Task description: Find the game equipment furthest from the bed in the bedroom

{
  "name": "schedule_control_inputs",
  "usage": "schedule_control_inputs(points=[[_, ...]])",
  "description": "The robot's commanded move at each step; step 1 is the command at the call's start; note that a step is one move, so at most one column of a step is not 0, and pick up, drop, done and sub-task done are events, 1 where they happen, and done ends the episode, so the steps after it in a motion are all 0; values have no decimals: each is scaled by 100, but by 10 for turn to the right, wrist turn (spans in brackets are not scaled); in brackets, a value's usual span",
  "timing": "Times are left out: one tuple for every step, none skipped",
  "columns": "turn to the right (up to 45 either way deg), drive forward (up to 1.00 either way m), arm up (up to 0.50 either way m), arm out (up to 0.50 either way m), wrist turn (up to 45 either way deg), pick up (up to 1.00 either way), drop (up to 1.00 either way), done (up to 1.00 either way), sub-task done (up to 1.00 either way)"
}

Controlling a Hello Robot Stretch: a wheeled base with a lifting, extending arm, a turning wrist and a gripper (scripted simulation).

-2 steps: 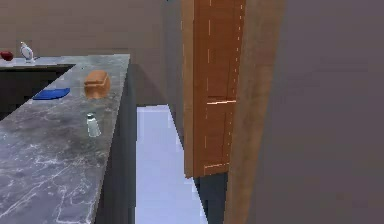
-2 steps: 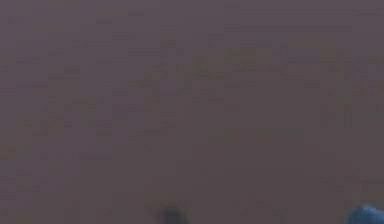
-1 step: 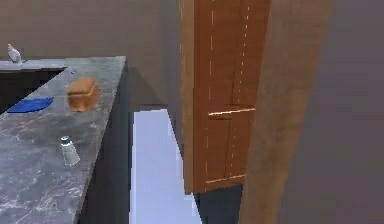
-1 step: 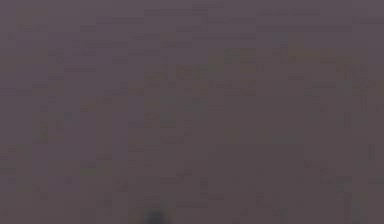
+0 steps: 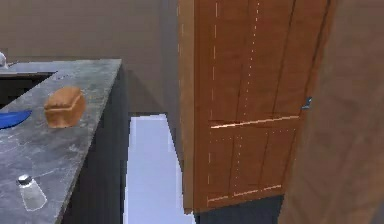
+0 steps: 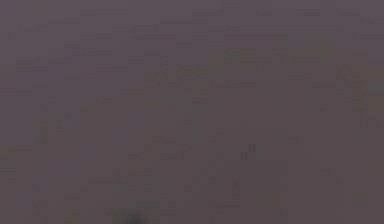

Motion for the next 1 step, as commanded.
schedule_control_inputs(points=[[-120,0,0,0,0,0,0,0,0]])
